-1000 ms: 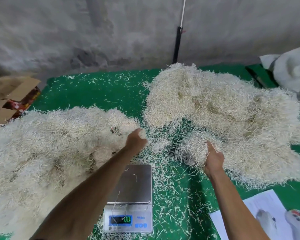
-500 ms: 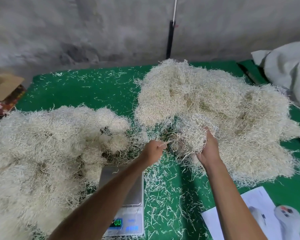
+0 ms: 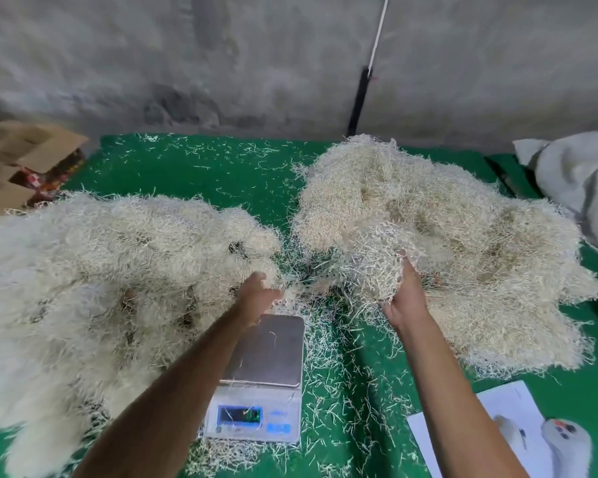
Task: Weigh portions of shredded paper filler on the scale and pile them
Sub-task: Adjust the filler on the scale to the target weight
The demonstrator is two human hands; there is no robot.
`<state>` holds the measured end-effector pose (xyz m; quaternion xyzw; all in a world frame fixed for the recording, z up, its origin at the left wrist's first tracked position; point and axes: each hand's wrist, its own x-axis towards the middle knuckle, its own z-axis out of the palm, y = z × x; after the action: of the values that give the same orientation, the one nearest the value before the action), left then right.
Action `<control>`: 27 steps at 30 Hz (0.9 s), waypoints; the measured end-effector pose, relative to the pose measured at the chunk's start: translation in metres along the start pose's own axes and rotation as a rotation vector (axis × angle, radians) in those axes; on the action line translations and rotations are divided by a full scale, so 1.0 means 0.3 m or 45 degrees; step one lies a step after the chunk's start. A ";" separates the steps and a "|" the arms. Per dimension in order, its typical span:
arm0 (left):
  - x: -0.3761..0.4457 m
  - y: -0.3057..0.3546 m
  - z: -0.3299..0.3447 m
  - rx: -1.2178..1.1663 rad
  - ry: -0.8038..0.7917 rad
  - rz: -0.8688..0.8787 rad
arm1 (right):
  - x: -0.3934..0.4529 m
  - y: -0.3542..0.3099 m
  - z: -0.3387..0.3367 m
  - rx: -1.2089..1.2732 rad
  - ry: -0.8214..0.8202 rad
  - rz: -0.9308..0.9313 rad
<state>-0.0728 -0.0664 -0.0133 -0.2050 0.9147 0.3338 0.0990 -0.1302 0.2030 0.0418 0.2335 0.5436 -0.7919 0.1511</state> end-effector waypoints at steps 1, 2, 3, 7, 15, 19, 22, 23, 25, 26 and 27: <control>-0.008 0.005 -0.015 0.091 0.060 -0.013 | -0.019 0.025 0.018 -0.050 0.000 -0.010; -0.020 0.004 -0.030 0.268 0.098 0.016 | -0.037 0.050 0.038 -0.080 -0.027 -0.020; -0.024 -0.002 -0.048 0.416 0.171 0.045 | -0.054 0.074 0.061 -0.080 -0.089 -0.019; -0.077 -0.048 -0.126 0.080 0.354 -0.062 | -0.144 0.165 0.150 -0.063 -0.330 0.046; -0.228 -0.231 -0.081 -1.240 -0.194 0.017 | -0.175 0.382 0.211 -0.436 -0.511 0.109; -0.206 -0.314 -0.005 -1.311 0.236 -0.247 | -0.147 0.472 0.180 -0.814 -0.324 -0.129; -0.242 -0.378 0.025 -0.973 0.260 -0.223 | -0.152 0.533 0.190 -1.036 -0.363 -0.201; -0.262 -0.399 0.035 -0.854 0.225 -0.182 | -0.156 0.552 0.186 -1.121 -0.352 -0.237; -0.298 -0.438 0.045 -0.651 0.258 -0.136 | -0.160 0.583 0.165 -1.089 -0.288 -0.286; -0.313 -0.453 0.043 -0.577 0.326 -0.129 | -0.161 0.598 0.151 -1.012 -0.251 -0.295; -0.328 -0.461 0.037 -0.532 0.383 -0.126 | -0.163 0.611 0.138 -0.951 -0.203 -0.310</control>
<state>0.0770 -0.1247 -0.0693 -0.3127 0.8193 0.4759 -0.0664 -0.0071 0.0971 -0.0647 0.0343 0.8044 -0.5675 0.1723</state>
